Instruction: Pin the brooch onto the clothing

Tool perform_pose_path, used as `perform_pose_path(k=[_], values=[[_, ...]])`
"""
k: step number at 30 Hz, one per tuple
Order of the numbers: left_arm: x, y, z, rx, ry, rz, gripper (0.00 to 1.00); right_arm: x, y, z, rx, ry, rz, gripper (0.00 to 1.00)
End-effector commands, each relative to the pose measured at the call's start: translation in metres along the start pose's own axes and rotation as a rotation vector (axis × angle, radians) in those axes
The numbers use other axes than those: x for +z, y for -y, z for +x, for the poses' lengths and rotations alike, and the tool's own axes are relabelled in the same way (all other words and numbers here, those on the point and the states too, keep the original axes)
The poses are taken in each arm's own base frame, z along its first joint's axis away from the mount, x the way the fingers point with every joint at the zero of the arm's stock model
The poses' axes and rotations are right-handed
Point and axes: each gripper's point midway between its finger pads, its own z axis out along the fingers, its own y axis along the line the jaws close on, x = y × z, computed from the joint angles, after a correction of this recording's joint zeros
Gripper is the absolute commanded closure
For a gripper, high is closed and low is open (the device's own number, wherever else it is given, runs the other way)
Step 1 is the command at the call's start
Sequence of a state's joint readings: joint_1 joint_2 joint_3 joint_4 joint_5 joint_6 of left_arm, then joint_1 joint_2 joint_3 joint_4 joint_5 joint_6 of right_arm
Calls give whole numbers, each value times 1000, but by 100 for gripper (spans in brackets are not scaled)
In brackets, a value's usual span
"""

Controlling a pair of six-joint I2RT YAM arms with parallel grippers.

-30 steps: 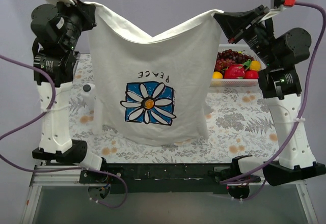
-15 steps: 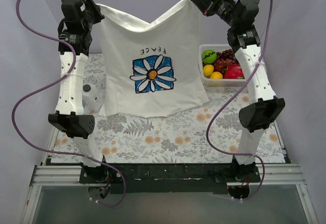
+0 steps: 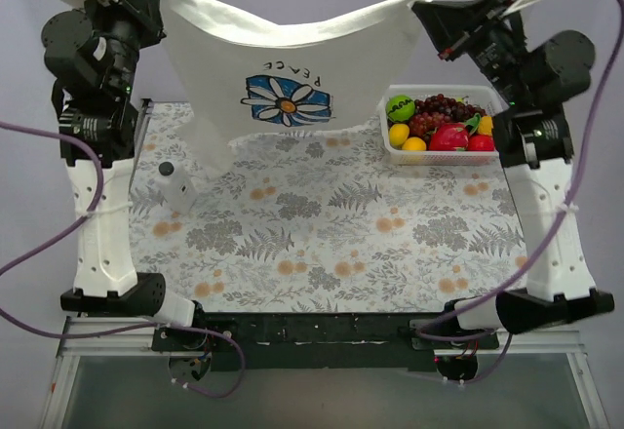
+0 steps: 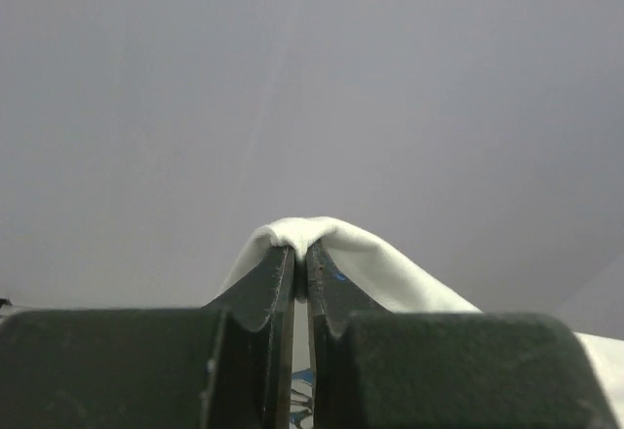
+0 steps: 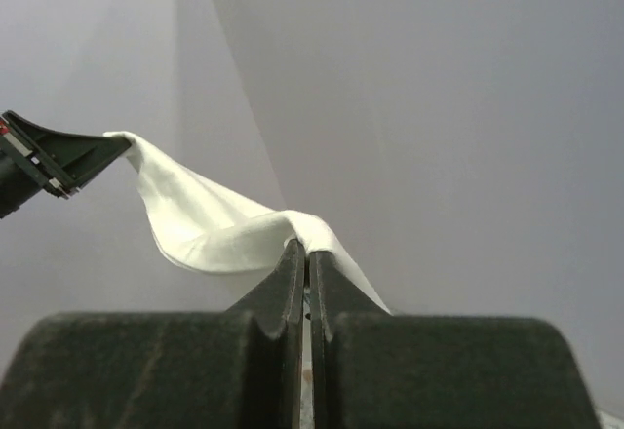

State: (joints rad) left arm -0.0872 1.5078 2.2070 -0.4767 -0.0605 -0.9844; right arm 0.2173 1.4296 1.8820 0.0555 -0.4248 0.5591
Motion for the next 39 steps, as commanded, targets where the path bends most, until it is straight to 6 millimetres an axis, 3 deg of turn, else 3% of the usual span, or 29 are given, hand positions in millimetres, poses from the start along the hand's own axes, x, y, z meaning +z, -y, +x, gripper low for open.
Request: perform_pose_path(k=[1, 4, 8, 12, 15, 20, 24, 26, 28, 30, 32, 35, 36, 38, 39], values=[[-47, 26, -48, -39, 97, 96, 100, -44, -51, -64, -160, 179, -29, 99], [-65, 37, -60, -58, 110, 143, 100, -60, -63, -68, -176, 189, -29, 99], [-99, 53, -91, -87, 176, 203, 100, -75, -74, -75, -194, 205, -25, 99], [-119, 68, -107, -107, 196, 273, 100, -88, -86, -81, -204, 220, -35, 99], [-131, 77, -112, -121, 198, 317, 100, -101, -99, -91, -222, 247, -44, 99], [-127, 74, -106, -115, 186, 310, 100, -106, -98, -91, -232, 258, -25, 99], [-104, 59, -83, -103, 135, 242, 100, -94, -81, -77, -214, 221, -5, 99], [-86, 49, -61, -95, 85, 202, 100, -87, -72, -68, -201, 200, 1, 99], [-69, 29, -35, -94, 38, 117, 100, -75, -55, -52, -180, 164, 19, 99], [-57, 14, -21, -87, 36, 58, 100, -64, -38, -33, -152, 119, 35, 99], [-42, 3, 5, -80, -8, 24, 100, -57, -27, -21, -134, 103, 41, 99], [-24, -10, 26, -70, -38, -19, 100, -40, -2, 4, -104, 56, 58, 99], [-10, -16, 43, -68, -70, -37, 100, -29, 11, 19, -83, 25, 64, 99], [4, -21, 49, -64, -76, -46, 100, -16, 19, 24, -73, 22, 48, 99], [18, -26, 63, -64, -99, -56, 100, -2, 36, 40, -49, -10, 56, 99]])
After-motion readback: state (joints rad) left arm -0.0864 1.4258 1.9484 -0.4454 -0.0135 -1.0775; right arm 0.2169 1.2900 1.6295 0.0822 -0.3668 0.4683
